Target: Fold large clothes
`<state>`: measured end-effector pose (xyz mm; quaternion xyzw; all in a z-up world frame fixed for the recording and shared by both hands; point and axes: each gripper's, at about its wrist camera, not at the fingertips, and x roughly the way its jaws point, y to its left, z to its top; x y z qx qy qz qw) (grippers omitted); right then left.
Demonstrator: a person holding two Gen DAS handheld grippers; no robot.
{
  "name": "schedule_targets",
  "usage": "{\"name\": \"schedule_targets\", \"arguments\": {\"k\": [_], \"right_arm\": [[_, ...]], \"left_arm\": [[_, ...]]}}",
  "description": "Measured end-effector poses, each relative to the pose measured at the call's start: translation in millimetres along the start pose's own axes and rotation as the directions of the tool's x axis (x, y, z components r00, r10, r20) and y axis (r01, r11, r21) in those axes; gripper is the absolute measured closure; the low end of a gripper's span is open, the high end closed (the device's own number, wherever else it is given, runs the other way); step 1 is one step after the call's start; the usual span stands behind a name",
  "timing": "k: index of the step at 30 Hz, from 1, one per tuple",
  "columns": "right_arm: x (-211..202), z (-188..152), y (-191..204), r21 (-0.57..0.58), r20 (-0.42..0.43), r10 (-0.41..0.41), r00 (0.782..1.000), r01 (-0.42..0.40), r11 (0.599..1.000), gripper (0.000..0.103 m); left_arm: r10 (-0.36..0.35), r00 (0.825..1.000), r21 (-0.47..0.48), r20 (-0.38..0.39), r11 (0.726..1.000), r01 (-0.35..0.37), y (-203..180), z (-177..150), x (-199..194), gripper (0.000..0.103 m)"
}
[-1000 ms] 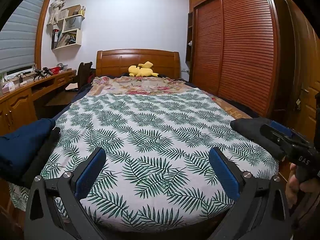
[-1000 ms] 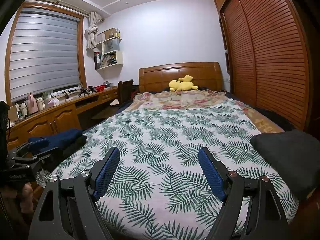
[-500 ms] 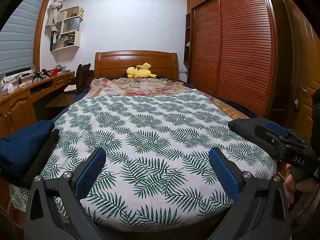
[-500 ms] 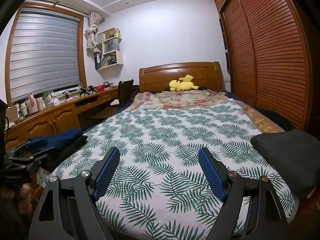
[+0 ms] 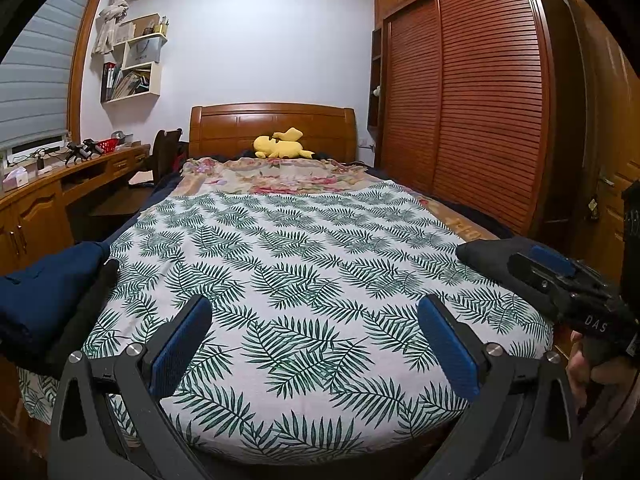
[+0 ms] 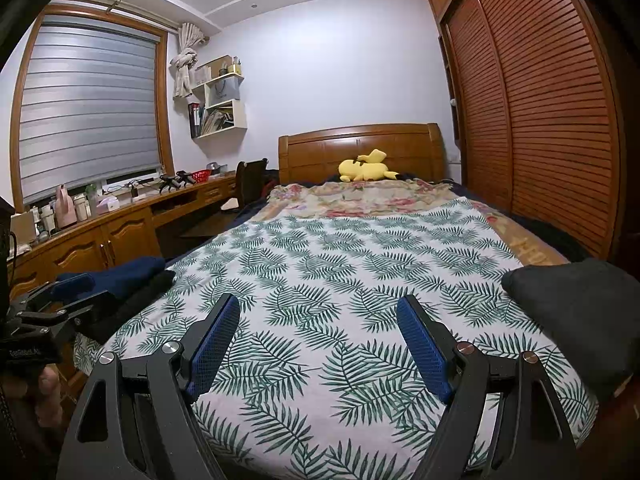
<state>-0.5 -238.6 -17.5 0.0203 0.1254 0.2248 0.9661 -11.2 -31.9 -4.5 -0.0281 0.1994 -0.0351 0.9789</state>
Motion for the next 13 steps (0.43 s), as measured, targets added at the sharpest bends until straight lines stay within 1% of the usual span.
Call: {"name": "schedule_targets", "arguments": {"k": [13], "right_arm": [[0.7, 0.9, -0.1, -0.001, -0.001, 0.000, 1.000, 0.000, 1.000, 0.021]], "left_arm": [[0.002, 1.000, 0.000, -0.001, 1.000, -0.002, 0.2, 0.1, 0.3, 0.000]]}}
